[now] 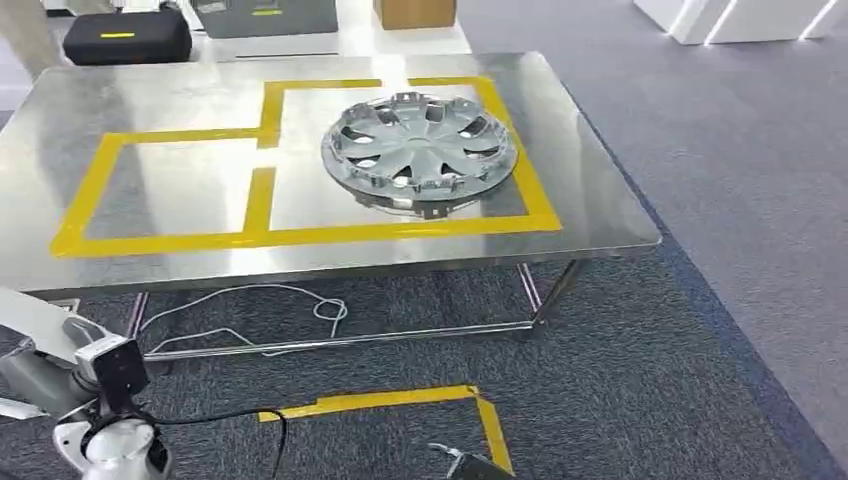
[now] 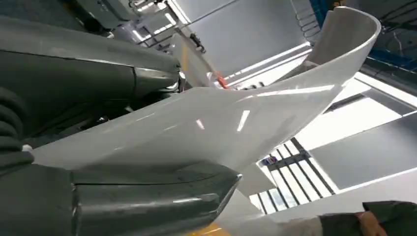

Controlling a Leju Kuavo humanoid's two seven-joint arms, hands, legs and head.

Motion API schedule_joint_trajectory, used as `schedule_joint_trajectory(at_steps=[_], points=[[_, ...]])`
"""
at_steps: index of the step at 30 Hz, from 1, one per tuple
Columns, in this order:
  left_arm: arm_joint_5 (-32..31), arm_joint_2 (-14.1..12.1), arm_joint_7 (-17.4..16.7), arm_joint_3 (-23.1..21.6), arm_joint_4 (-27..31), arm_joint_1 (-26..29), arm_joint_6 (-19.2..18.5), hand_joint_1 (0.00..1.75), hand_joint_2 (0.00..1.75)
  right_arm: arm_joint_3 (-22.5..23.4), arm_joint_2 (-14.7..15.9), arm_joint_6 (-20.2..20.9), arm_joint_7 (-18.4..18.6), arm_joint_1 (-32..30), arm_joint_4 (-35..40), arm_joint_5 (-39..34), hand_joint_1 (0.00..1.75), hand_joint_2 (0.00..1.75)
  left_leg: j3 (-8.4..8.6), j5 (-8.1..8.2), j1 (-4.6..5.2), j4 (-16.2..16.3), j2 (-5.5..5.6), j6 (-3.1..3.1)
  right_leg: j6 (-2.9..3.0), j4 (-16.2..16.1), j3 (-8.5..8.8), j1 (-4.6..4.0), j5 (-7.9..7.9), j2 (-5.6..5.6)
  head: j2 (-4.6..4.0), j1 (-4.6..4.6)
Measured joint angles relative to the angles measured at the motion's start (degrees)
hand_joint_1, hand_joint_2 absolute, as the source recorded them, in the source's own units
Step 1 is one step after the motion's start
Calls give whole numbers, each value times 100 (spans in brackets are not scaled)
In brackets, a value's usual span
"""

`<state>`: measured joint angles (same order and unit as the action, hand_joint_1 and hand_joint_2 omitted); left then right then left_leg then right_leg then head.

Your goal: Take the parts from the cabinet and place them on the table.

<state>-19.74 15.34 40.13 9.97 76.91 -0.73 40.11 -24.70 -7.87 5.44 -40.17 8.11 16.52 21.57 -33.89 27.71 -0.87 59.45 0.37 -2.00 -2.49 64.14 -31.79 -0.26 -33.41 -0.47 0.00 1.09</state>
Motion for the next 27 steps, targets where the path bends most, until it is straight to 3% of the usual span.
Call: schedule_joint_trajectory(at_steps=[2, 3, 4, 5, 7, 8, 9, 12, 14, 15, 17, 18, 19, 20, 21, 23, 24, 25, 26, 27], points=[[4, 0, 0, 0, 0, 4, 0, 175, 175, 0, 2, -2, 2, -8, 0, -11, 0, 175, 69, 76, 13, 0, -4, -21, -31, 932, -653, 8, -304, 0, 0, -2], [4, 0, 0, 2, 0, 5, 2, 175, 175, -2, 9, -2, 2, -22, 0, -13, 0, 175, 114, 117, 17, 1, 1, -25, -32, 1191, -893, 7, -391, 0, 0, 0], [7, 0, 0, 2, 0, 9, 0, 175, 175, -4, 11, -2, 4, -29, 0, -15, 0, 175, 171, 160, 18, 0, 9, -25, -23, 1208, -1023, 7, -337, -1, 0, 2], [7, 0, 0, 2, 0, 10, 2, 175, 175, -7, 11, -2, 4, -29, 0, -17, 0, 175, 251, 216, 19, 0, 20, -19, -3, 971, -1028, 6, -121, -1, 0, -2], [7, 0, 0, 0, 2, 9, 0, 175, 175, -13, 11, -2, 2, -16, 0, -39, 0, 175, 435, 336, 19, -6, 23, 1, 57, 10, -749, -9, 611, 2, 0, 0], [7, 2, 0, 0, 2, 11, 0, 175, 175, -20, 11, -2, 2, -17, 0, -48, 0, 175, 444, 387, 19, -23, 22, 23, 94, -427, -630, -24, 963, 15, 0, 4], [7, 0, 0, 0, 2, 14, 0, 175, 175, -28, 20, -2, 9, -7, -2, -57, 0, 175, 497, 423, 31, -9, 27, 58, 110, -450, -628, -48, 725, 19, 0, 6], [9, -4, 0, -2, 11, 14, 0, 175, 175, -33, 24, 0, 9, -8, 0, -90, 0, 175, 576, 389, 30, -39, 24, 176, 233, -547, -492, -71, 772, 2, 0, 28], [4, -11, 0, -2, 24, 10, 0, 175, 175, -39, 17, 0, 2, 3, 0, -103, 0, 175, 558, 426, 23, 163, 15, 195, 283, -668, -290, -28, 779, -9, 0, 13], [2, -11, 0, -4, 35, -6, 0, 175, 175, -46, 17, 2, 2, 22, 0, -107, 0, 175, 398, 466, 25, 468, 15, 210, 316, -699, -233, -22, 758, -9, 0, -11], [2, -13, 0, 2, 35, -6, 0, 175, 175, -65, 17, 4, 2, 51, 0, -107, 0, 175, -83, 771, 16, 1188, 15, 266, 339, -703, -179, -16, 697, -12, 0, -9], [-4, -13, 2, 7, 35, -4, 0, 175, 175, -74, 17, 4, 2, 53, 0, -107, 0, 175, -341, 1008, 8, 1491, 15, 295, 343, -703, -136, -16, 650, -13, 0, 0], [-41, -13, 0, 11, 35, -2, 0, 175, 175, -79, 17, 4, 2, 49, -2, -107, 0, 175, -483, 1092, 2, 1567, 14, 307, 340, -702, -85, -16, 607, -15, 0, -7], [-81, -13, 0, 13, 39, -1, 0, 175, 175, -83, 17, 4, 4, 47, -2, -107, 0, 175, -520, 965, -8, 1462, 13, 312, 335, -702, -18, -15, 559, -20, 0, -4], [-133, -13, 0, 15, 55, 1, 0, 175, 175, -89, 15, 6, 2, 51, -2, -107, 0, 175, -461, 670, -20, 1169, 11, 321, 324, -698, 63, -9, 516, -22, 0, -2], [-230, -13, 0, 15, 114, 11, 0, 175, 175, -98, 2, 9, 4, 56, -2, -111, 0, 175, -251, -168, -29, 316, -2, 341, 273, -662, 203, 20, 386, -25, 0, -15], [-254, -13, 0, 17, 127, 17, 0, 175, 175, -105, 4, 9, 2, 70, -7, -111, 0, 175, -270, -208, -19, 170, -15, 348, 237, -594, 246, 8, 326, -34, -2, -37], [-276, -9, 0, 15, 142, 14, 0, 175, 175, -116, 2, 9, 2, 92, -9, -111, 0, 175, -245, -61, 12, 69, -41, 274, 196, -575, 170, -9, 287, -38, 0, -86], [-304, -6, 0, 15, 179, 35, 0, 175, 175, -116, 2, 9, 13, 96, -9, -114, 0, 175, -254, -136, 12, 89, -32, 224, 159, -593, 85, -8, 239, -35, 0, -63], [-306, -4, 0, 15, 212, 41, 2, 175, 175, -116, 2, 9, 9, 88, -9, -114, 0, 175, -255, -129, 18, 90, -24, 191, 132, -619, 116, -5, 219, -27, 0, -68]])
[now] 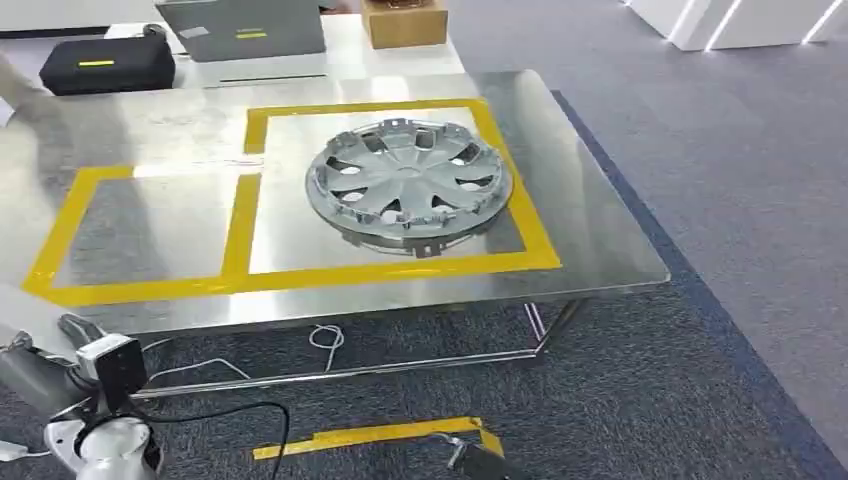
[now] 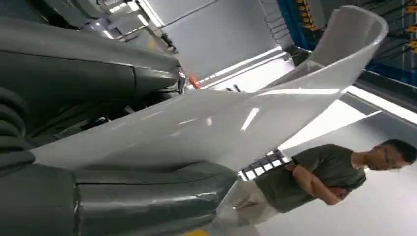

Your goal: Take the parts from the cabinet and place them on the table.

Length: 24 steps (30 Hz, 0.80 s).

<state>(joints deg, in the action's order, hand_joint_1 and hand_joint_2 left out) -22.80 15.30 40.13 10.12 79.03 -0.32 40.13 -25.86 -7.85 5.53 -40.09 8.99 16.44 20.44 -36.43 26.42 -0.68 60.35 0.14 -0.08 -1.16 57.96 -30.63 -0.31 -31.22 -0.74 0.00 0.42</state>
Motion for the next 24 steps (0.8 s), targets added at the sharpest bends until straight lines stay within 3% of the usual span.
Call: schedule_joint_trajectory(at_steps=[2, 3, 4, 5, 6, 9, 11, 12, 13, 14, 24], points=[[-9, 9, 0, -7, 48, 1, -2, 175, 175, -9, 0, 2, -2, 0, 0, 2, 0, 175, 56, -31, -33, -48, 5, -76, -66, 53, 24, 11, -55, 18, 0, 0], [-11, 9, 0, -7, 66, 3, -2, 175, 175, -9, 0, 2, -2, 5, 0, 0, 0, 175, 55, -19, 2, -34, 10, -74, -75, 181, -19, -1, -97, 23, 0, 19], [-22, 9, 0, -9, 77, 4, -2, 175, 175, -13, 0, 2, -2, 4, 0, 0, 0, 175, 69, 5, 3, -22, 10, -70, 50, 122, 4, -5, 219, 9, 0, 33], [-59, 11, 0, -9, 99, 11, 0, 175, 175, -13, 0, 0, -2, 3, 0, -2, 0, 175, 79, 1, 15, -42, 19, -64, 127, 145, 16, -7, 128, 15, 0, 9], [-94, 11, 0, -11, 147, 22, -2, 175, 175, -15, 0, 0, 0, 3, 0, -2, 0, 175, 77, 2, 14, -41, 19, -64, 155, 126, 19, -7, 144, 17, 0, 31], [-138, 11, 0, -15, 277, 49, 0, 175, 175, -15, 0, -2, -2, 0, 0, -13, 0, 175, 78, 29, 20, -42, 18, -78, 143, 98, 32, -7, 145, 17, 0, 20], [-138, 11, 0, -15, 354, 66, -2, 175, 175, -17, 0, -2, -2, -4, 0, -22, 0, 175, 77, 42, 30, -41, 17, -92, 141, -7, 91, -5, 62, 21, 0, 26], [-138, 11, 0, -15, 392, 75, 0, 175, 175, -17, 0, -2, -2, -6, 0, -22, 0, 175, 76, 45, 38, -39, 17, -93, 109, -110, 145, 4, -32, 27, 0, 28], [-138, 11, 0, -15, 428, 82, -2, 175, 175, -17, 0, -2, -2, -11, 0, -22, 0, 175, 81, 46, 40, -40, 15, -93, -35, -115, 159, 19, 5, 29, 0, 15], [-138, 11, 0, -17, 465, 89, -2, 175, 175, -20, 0, -2, -2, -13, 0, -22, 0, 175, 83, 45, 39, -41, 15, -94, -71, -122, 156, 22, -17, 31, 0, 28], [-31, 13, 0, -26, 774, 189, 0, 175, 175, -22, 0, -4, -2, -30, 0, -44, 0, 175, 132, 39, 17, -55, 15, -85, -74, -118, 145, 6, -16, 31, 0, 22]])
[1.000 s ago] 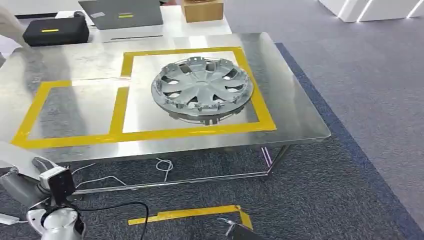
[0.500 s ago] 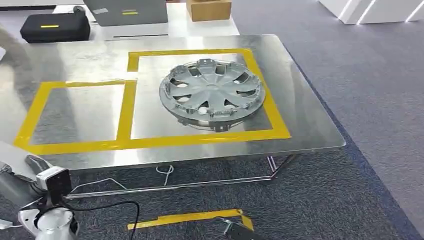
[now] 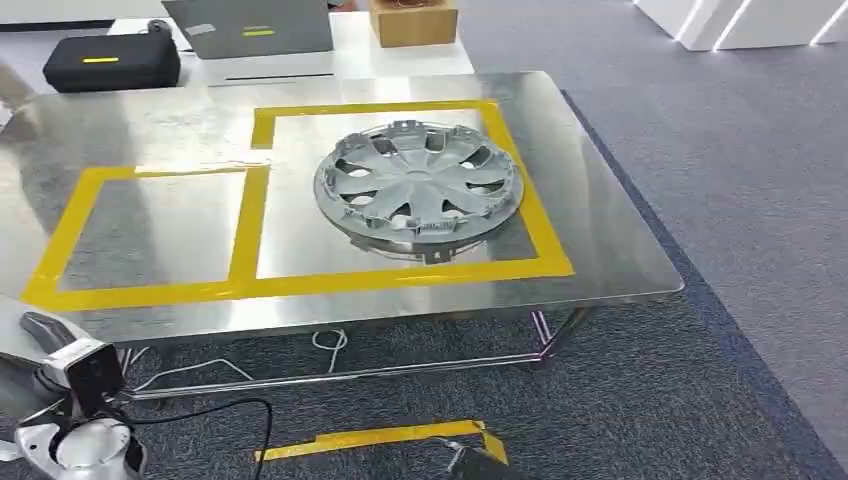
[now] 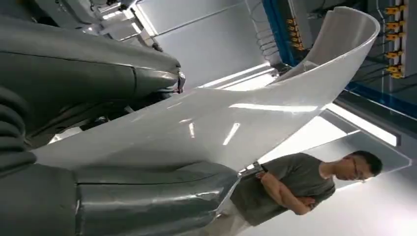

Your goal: Take the parts from the cabinet and place them on the table.

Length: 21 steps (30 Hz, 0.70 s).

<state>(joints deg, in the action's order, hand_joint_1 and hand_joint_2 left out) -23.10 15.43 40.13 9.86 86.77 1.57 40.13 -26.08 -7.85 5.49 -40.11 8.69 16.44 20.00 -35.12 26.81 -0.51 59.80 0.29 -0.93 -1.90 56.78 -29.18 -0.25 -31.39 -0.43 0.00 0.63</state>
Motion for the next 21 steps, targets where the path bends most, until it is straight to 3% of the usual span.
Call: schedule_joint_trajectory(at_steps=[3, 6, 8, 9, 11, 12, 13, 14, 15, 16, 17, 18, 19, 21], points=[[28, 2, 0, -18, 35, 30, 0, 175, 175, 0, 0, 0, 0, 0, -2, -2, 0, 175, 1, 0, -3, -1, 0, 0, 0, 1, 31, -4, 0, 0, 0, 0], [22, 0, 0, -33, 103, 53, -2, 175, 175, 0, -13, 0, 0, -5, -2, -11, 0, 175, 66, 43, 17, -130, 0, -125, -117, 14, 120, 22, 130, 5, 0, -4], [15, 13, 0, -52, 142, 62, -2, 175, 175, -2, -15, -2, -2, -1, -2, -13, 0, 175, 255, 25, -36, -229, -7, -148, -142, 189, 42, 22, -13, 3, -2, 13], [13, 13, 0, -76, 164, 60, -2, 175, 175, -2, -17, -4, -4, 19, 0, -26, 0, 175, 269, 36, -37, -230, -7, -163, -168, 477, -116, 35, -167, 2, -2, 50], [13, 13, 0, -94, 170, 74, -2, 175, 175, -2, -17, -4, -2, 19, -2, -29, 0, 175, 272, 59, -34, -227, -6, -152, -216, 1364, -693, 87, -546, 1, 0, 59], [13, 13, 0, -96, 173, 80, -2, 175, 175, -2, -17, -4, 0, 0, -2, -31, 0, 175, 277, 73, -38, -224, -3, -132, -233, 1657, -926, 98, -611, 4, -2, 70], [15, 13, 0, -96, 173, 98, -2, 175, 175, -2, -15, -4, 2, -17, -2, -35, 0, 175, 303, 93, -51, -222, -2, -102, -246, 1701, -1039, 118, -527, 4, -2, 68], [15, 13, 0, -98, 173, 109, -2, 175, 175, -4, -15, -9, 2, -30, -2, -39, 0, 175, 343, 123, -65, -221, -2, -63, -244, 1481, -1014, 143, -294, 8, -2, 66], [20, 13, 0, -101, 173, 111, -2, 175, 175, -4, -17, -31, 0, -37, -2, -53, 0, 175, 389, 152, -84, -214, 0, -28, -286, 1118, -894, 171, -14, 9, -2, 68], [30, 15, 0, -103, 173, 112, -2, 175, 175, -2, -17, -50, 0, -38, -2, -59, 0, 175, 452, 194, -111, -204, 0, 26, -327, 558, -681, 214, 386, 11, -2, 66], [33, 15, 0, -107, 175, 111, -2, 175, 175, -2, -46, -96, 0, -55, -4, -59, 0, 175, 472, 238, -115, -207, -2, 83, -377, 248, -540, 237, 507, -12, -2, 75], [39, 15, 0, -111, 186, 112, -2, 175, 175, -2, -70, -126, 0, -57, -15, -61, 0, 175, 476, 243, -110, -178, 2, 121, -288, 156, -604, 170, 250, 9, -2, 98], [42, 15, 0, -116, 203, 117, -2, 175, 175, 2, -92, -160, 7, -63, -15, -72, 0, 175, 434, 262, -100, -185, 2, 177, -128, 204, -528, 154, 297, 23, 0, 112], [42, 13, 0, -120, 212, 128, -2, 175, 175, 2, -127, -181, 2, -126, -24, -74, 0, 175, 480, 259, -116, -189, 1, 248, 23, 215, -555, 132, 378, 13, 0, 90]])
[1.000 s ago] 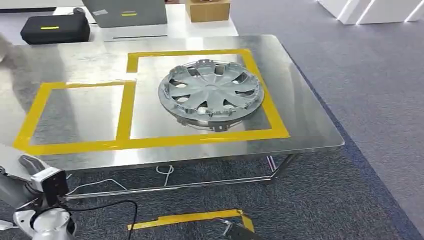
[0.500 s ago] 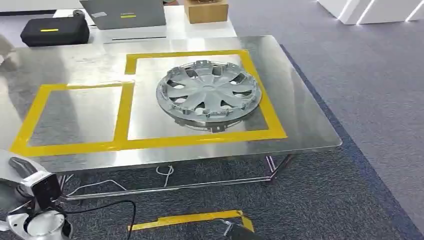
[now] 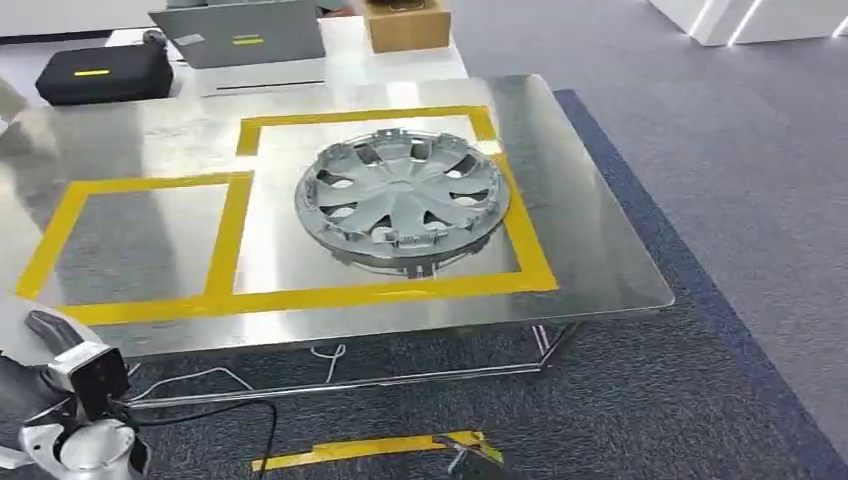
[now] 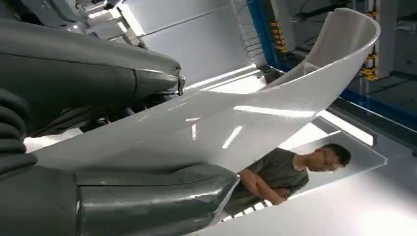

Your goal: Take the parts from the cabinet and place them on the table.

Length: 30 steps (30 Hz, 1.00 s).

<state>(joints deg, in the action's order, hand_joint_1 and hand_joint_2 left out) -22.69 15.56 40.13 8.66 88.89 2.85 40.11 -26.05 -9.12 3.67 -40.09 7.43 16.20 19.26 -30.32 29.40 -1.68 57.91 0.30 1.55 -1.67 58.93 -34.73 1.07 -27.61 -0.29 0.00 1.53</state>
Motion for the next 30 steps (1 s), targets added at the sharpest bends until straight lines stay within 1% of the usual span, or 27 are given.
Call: schedule_joint_trajectory(at_steps=[1, 2, 3, 4, 5, 6, 7, 8, 9, 10, 11, 12, 13, 14, 15, 16, 17, 18, 19, 21, 23, 25, 29, 30], points=[[11, 0, 0, 2, 7, 4, 0, 175, 175, -2, -6, -9, 0, -7, -4, 0, 0, 175, 4, 13, -14, 1, -3, 21, 29, -11, 48, 5, 5, -14, 0, -20], [7, -2, 0, -2, 13, 3, 0, 175, 175, -2, -17, -26, -2, -14, -9, 2, 0, 175, -41, 22, -23, 144, -13, 30, 57, -31, 92, 11, 4, -14, 0, -20], [7, -2, 0, -4, 26, 4, 0, 175, 175, -2, -22, -39, -2, -3, -9, 2, 0, 175, -205, 79, -16, 455, -14, 22, 79, -33, 117, 4, -6, -12, 0, -15], [7, -2, 0, -2, 35, 7, 0, 175, 175, 0, -26, -41, -2, 7, -13, 2, 0, 175, -464, 236, 4, 896, -13, 16, 116, -33, 135, -9, -30, -13, 0, -24], [7, -2, 0, 0, 39, 12, 0, 175, 175, 0, -31, -44, -2, 8, -13, 2, 0, 175, -744, 447, 19, 1333, -13, 8, 153, -33, 154, -35, -56, -13, 0, -26], [7, -4, 0, 0, 44, 16, 0, 175, 175, 0, -31, -44, -2, 6, -15, 2, 0, 175, -983, 617, 32, 1657, -13, -11, 186, -33, 175, -66, -82, -14, 0, -20], [7, -4, 0, 0, 44, 23, 0, 175, 175, 0, -31, -44, -2, -1, -15, 2, 0, 175, -1111, 627, 50, 1742, -13, -41, 212, -33, 210, -100, -111, -21, 0, -20], [9, -4, 0, 0, 46, 27, 0, 175, 175, 0, -31, -44, -2, -9, -15, 2, 0, 175, -1122, 462, 72, 1629, -13, -86, 225, -33, 255, -130, -141, -33, 0, -22], [15, -4, 0, 0, 55, 30, 0, 175, 175, 0, -33, -44, -2, -12, -15, 4, 0, 175, -1042, 184, 105, 1347, -12, -141, 236, -35, 306, -158, -171, -41, 0, -20], [30, -4, 0, 0, 81, 35, 0, 175, 175, 0, -41, -44, -2, -12, -15, 4, 0, 175, -882, -182, 157, 898, -13, -217, 244, -35, 368, -183, -206, -45, 0, -18], [55, -4, 0, 0, 107, 37, 0, 175, 175, 0, -57, -44, -2, -13, -15, 9, 0, 175, -717, -523, 219, 440, -14, -308, 243, -42, 413, -193, -242, -47, 0, -18], [77, -4, 0, 0, 127, 40, 0, 175, 175, -2, -74, -46, 0, -11, -15, 13, 0, 175, -694, -374, 257, 364, -20, -376, 227, -32, 443, -229, -266, -51, 0, 0], [103, 0, 0, -4, 142, 39, 0, 175, 175, 0, -79, -55, -4, 2, -15, 13, 0, 175, -672, -203, 255, 197, -14, -386, 203, -30, 392, -222, -282, -51, 0, -32], [116, 0, 0, -7, 166, 53, 0, 175, 175, -2, -79, -55, 2, 3, -15, 15, 0, 175, -657, -397, 251, 200, -13, -367, 176, -28, 380, -224, -307, -45, 0, -28], [125, 0, 0, -4, 188, 64, 0, 175, 175, -2, -81, -52, -2, -6, -15, 15, 0, 175, -626, -436, 238, 160, -8, -323, 181, -35, 362, -231, -331, -37, 0, -40], [122, 2, 0, -4, 203, 68, 0, 175, 175, -2, -79, -57, -2, -13, -17, 15, 0, 175, -618, -453, 224, 134, 1, -171, 330, -46, 379, -241, -344, -27, 0, -22], [116, 2, 0, -4, 221, 73, 0, 175, 175, -2, -79, -61, 0, -9, -17, 15, 0, 175, -615, -450, 230, 134, 4, -181, 345, -47, 386, -240, -347, -29, 0, -24], [114, 2, 0, 2, 245, 77, 0, 175, 175, -2, -79, -61, 0, -4, -17, 15, 0, 175, -614, -434, 236, 136, 3, -203, 326, -58, 408, -238, -345, -31, 0, -29], [112, 2, 0, 2, 266, 78, 0, 175, 175, -2, -79, -61, -2, -6, -17, 15, 0, 175, -615, -433, 237, 136, 3, -204, 322, -80, 412, -237, -343, -33, 0, -29], [111, 2, 0, 2, 284, 82, 0, 175, 175, -2, -79, -61, 0, -15, -20, 15, 0, 175, -615, -422, 235, 136, 3, -227, 310, -109, 461, -234, -337, -33, 0, -26], [109, 2, 0, 2, 289, 83, 0, 175, 175, -2, -79, -61, 0, -14, -22, 15, 0, 175, -615, -416, 235, 136, 3, -238, 279, -131, 476, -233, -330, -32, 0, -26], [109, 2, 0, 4, 302, 85, 0, 175, 175, -2, -79, -61, 0, -15, -22, 17, 0, 175, -613, -410, 235, 137, 3, -248, 257, -138, 474, -231, -333, -33, 0, -29], [107, 2, 0, 26, 424, 94, 0, 175, 175, -4, -79, -59, 0, -16, -22, 17, 0, 175, -608, -404, 236, 137, 3, -258, 233, -146, 449, -229, -340, -31, 0, -26], [109, 2, 0, 31, 444, 96, 0, 175, 175, -4, -79, -59, 0, -15, -22, 17, 0, 175, -601, -396, 236, 137, 3, -273, 224, -146, 443, -229, -343, -30, 0, -29]])
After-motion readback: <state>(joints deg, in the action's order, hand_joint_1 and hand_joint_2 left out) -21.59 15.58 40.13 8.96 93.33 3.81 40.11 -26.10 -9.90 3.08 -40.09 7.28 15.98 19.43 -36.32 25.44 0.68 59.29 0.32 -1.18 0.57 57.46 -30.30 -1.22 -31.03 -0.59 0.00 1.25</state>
